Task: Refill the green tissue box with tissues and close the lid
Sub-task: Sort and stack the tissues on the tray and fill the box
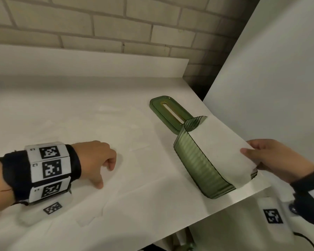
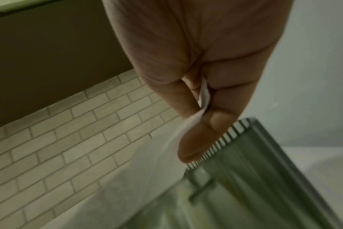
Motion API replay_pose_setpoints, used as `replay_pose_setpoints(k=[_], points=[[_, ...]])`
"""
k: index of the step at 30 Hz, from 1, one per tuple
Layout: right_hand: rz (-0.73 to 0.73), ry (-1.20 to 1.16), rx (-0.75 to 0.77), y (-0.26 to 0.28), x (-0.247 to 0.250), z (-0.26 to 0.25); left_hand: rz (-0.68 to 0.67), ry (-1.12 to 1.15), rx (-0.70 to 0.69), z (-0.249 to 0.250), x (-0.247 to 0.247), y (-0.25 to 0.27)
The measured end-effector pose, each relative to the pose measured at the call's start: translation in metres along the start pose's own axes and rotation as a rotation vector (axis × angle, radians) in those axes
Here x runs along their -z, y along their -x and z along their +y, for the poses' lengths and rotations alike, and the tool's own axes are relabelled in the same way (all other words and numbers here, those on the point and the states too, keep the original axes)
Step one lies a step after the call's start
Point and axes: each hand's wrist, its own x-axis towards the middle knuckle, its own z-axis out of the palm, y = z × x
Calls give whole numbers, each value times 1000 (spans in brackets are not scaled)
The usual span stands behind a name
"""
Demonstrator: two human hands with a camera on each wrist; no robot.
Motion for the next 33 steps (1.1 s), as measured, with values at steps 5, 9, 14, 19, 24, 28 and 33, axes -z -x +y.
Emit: replay_pose_setpoints(k=[5, 9, 14, 19, 24, 28, 33], points=[[-108, -2, -38, -8, -11, 3, 2, -20, -30, -3, -1, -4], [-123, 11, -38, -10, -16, 2, 38, 63, -52, -1, 5, 1], [-38, -21, -9, -10, -10, -2, 194, 272, -144, -4, 34, 19], [-71, -66, -34, -7, -9, 3, 415, 658, -268, -11, 67, 33], [-94, 38, -44, -10, -24, 4, 534, 900, -297, -10, 84, 31], [-82, 335, -16, -10, -30, -5, 525, 1169, -265, 0, 83, 17], [-162, 590, 20, -5, -30, -25, 500, 1408, -212, 8, 84, 2]])
